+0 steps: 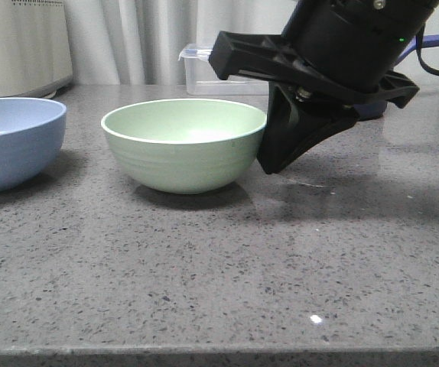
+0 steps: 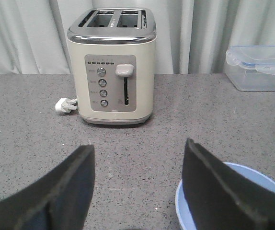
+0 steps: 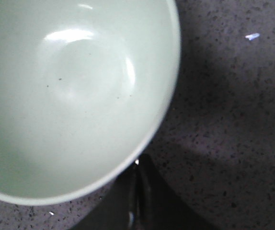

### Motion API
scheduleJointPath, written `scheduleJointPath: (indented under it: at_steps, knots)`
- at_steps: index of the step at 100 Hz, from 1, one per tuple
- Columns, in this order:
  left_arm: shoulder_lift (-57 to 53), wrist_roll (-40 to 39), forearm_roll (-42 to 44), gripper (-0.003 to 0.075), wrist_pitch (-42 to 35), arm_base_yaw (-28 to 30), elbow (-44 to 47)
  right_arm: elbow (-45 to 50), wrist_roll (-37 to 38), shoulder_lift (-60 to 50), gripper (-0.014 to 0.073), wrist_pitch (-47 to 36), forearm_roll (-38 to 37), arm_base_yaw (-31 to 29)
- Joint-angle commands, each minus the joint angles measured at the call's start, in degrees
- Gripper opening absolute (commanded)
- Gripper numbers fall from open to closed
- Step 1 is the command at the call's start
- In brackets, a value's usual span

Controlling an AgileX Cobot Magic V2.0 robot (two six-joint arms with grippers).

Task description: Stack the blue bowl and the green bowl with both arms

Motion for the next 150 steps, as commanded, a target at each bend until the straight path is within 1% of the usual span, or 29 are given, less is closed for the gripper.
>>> scheduleJointPath:
  at_steps: [1, 13, 30, 43, 60, 79, 96, 106, 126, 150]
  knots:
    - [0.94, 0.00, -0.46, 0.0407, -2.65, 0.17, -2.57, -1.32, -0.69, -1.90, -0.0080, -2.32, 0.81, -0.10]
    - [3.76, 0.00, -0.72, 0.0407, 2.70, 0.17, -4.65, -1.32, -0.69, -1.90, -0.0080, -2.32, 0.81, -0.10]
    - [11.71, 0.62, -4.12, 0.0407, 14.14, 0.17, -10.44, -1.32, -0.69, -1.90, -0.0080, -2.28, 0.81, -0.10]
    - [17.85, 2.92, -7.25, 0.0407, 18.34, 0.17, -14.05, -1.32, -0.69, -1.90, -0.0080, -2.26, 0.81, -0.10]
    - [25.58, 3.24, -8.27, 0.0407, 20.17, 0.17, -18.00, -1.32, -0.69, -1.90, -0.0080, -2.26, 0.81, -0.10]
    - [32.56, 8.63, -13.02, 0.0407, 20.91, 0.17, -20.70, -1.32, -0.69, -1.90, -0.0080, -2.26, 0.81, -0.10]
    - [37.95, 8.64, -13.29, 0.0407, 20.90, 0.17, -21.65, -1.32, -0.69, -1.90, -0.0080, -2.26, 0.81, -0.10]
    - [40.11, 8.86, -14.14, 0.0407, 20.80, -0.08, -21.89, -1.32, -0.69, -1.90, -0.0080, -2.26, 0.81, -0.10]
    - [43.69, 9.72, -14.14, 0.0407, 19.89, -2.73, -21.89, -1.32, -0.69, -1.90, -0.0080, -2.26, 0.81, -0.10]
    - [46.91, 9.72, -14.14, 0.0396, 19.21, -2.73, -21.89, -1.32, -0.69, -1.90, -0.0080, -2.21, 0.81, -0.10]
